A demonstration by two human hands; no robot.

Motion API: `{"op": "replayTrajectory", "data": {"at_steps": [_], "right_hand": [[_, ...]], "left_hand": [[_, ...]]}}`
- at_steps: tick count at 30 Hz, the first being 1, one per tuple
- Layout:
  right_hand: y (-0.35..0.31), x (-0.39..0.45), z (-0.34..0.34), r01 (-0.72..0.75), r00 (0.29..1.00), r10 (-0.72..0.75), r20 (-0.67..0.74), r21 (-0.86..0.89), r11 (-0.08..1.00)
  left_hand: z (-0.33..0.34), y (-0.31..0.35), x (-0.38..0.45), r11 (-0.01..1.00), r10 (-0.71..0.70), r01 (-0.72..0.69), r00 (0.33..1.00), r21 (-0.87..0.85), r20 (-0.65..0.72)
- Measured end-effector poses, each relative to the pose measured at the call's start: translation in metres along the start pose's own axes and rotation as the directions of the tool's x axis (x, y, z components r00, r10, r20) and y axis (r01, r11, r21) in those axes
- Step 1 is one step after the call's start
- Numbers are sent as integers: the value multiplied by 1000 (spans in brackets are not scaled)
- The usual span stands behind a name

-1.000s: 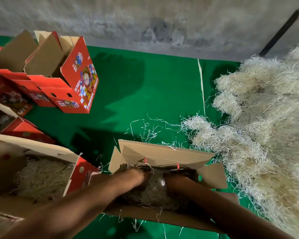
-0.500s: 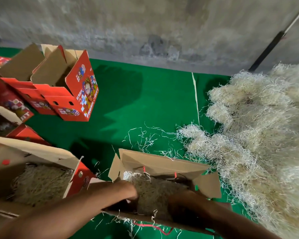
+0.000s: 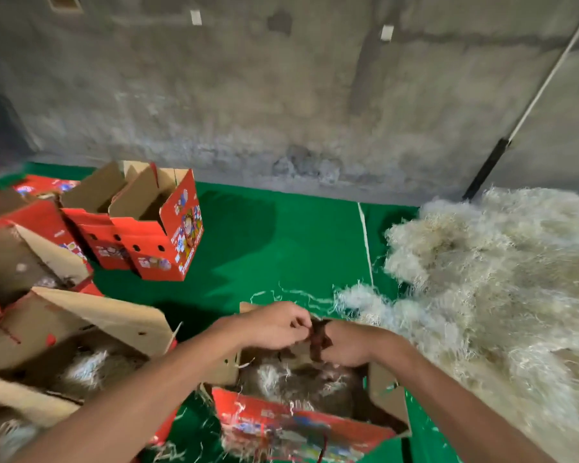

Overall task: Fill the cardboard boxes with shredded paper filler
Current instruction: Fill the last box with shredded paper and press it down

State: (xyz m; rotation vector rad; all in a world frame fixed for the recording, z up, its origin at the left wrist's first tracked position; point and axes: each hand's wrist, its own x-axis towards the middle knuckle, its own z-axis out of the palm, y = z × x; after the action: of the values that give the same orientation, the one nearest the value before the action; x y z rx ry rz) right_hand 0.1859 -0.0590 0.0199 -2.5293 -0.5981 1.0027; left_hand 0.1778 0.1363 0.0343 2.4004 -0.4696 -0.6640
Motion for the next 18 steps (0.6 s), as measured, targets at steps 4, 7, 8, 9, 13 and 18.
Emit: {"op": "replayTrajectory", "data": {"at_steps": [4,7,8,9,13,18], "right_hand": [[5,-30,-19,128,935,-97,-341,68,989],[19,-39,-9,219,826,-98,-554,155,963],[24,-41,-1,252,788,-83,-610,196,948],[31,-41,7,276,749,-58,-660,232,933],[59,-44,39,236,683,124,-720,378,895],[88,-49,73,116,803,427,-416,811,573]], "left_hand": [[6,29,-10,974,219,-190,930,124,-296],[25,33,0,929,307,-183,867,321,-393],[31,30,8,925,269,-121,879,360,-394],[38,28,15,923,211,-50,895,382,-392],[59,21,38,910,142,57,888,410,-438],[55,25,59,924,157,30,878,381,-452]]}}
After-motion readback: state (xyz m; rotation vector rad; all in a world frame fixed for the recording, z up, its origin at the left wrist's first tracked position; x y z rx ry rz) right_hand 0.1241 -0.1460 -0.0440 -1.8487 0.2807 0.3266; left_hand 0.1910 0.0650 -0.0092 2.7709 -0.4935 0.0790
